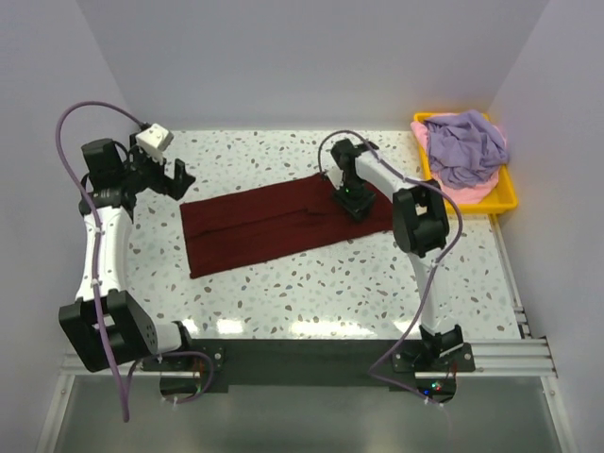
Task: Fold and stack the t-shirts
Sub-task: Fold the tshirt
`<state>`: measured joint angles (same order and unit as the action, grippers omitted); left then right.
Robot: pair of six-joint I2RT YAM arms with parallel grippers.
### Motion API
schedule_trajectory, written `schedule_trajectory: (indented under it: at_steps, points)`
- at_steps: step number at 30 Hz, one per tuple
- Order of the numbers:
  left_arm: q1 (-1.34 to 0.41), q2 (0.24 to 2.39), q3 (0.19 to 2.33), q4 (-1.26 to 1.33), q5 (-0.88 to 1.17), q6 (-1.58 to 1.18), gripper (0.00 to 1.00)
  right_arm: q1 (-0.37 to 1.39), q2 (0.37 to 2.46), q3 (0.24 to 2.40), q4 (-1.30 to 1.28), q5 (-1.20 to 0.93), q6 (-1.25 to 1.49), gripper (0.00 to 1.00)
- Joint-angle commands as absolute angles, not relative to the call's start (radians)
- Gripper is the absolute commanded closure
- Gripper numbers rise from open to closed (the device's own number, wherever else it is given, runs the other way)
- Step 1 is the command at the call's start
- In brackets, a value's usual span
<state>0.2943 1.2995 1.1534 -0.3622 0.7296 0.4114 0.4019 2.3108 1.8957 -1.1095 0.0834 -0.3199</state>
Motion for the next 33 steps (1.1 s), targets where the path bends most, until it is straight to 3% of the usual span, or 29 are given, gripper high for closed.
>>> schedule_trajectory:
  at_steps: [1,4,6,10,14,24,33]
  points:
    - [0.308,1.313,1.172,-0.388,0.778,0.437,0.0,0.396,2.503,2.2,-0.943,0.27,-0.42,0.59]
    - [0.307,1.348,1.18,-0.51,0.86,0.603,0.0,0.397,2.628,2.485,-0.921,0.35,-0.471,0.48]
    - [0.258,1.373,1.174,-0.558,0.785,0.667,0.0,0.396,2.603,2.523,-0.869,0.38,-0.5,0.39]
    - [0.102,1.356,1.043,-0.455,0.537,0.75,0.0,0.397,2.403,2.283,-0.639,0.387,-0.519,0.19]
    - [-0.102,1.379,0.941,-0.374,0.28,0.814,0.0,0.385,2.281,2.212,-0.659,0.345,-0.464,0.04]
    - [-0.343,1.535,0.868,-0.272,-0.049,0.928,0.0,0.324,2.146,2.134,-0.891,0.123,-0.299,0.01]
    - [-0.497,1.637,0.81,-0.339,-0.136,0.945,0.0,0.201,2.094,2.094,-1.046,-0.103,-0.224,0.01]
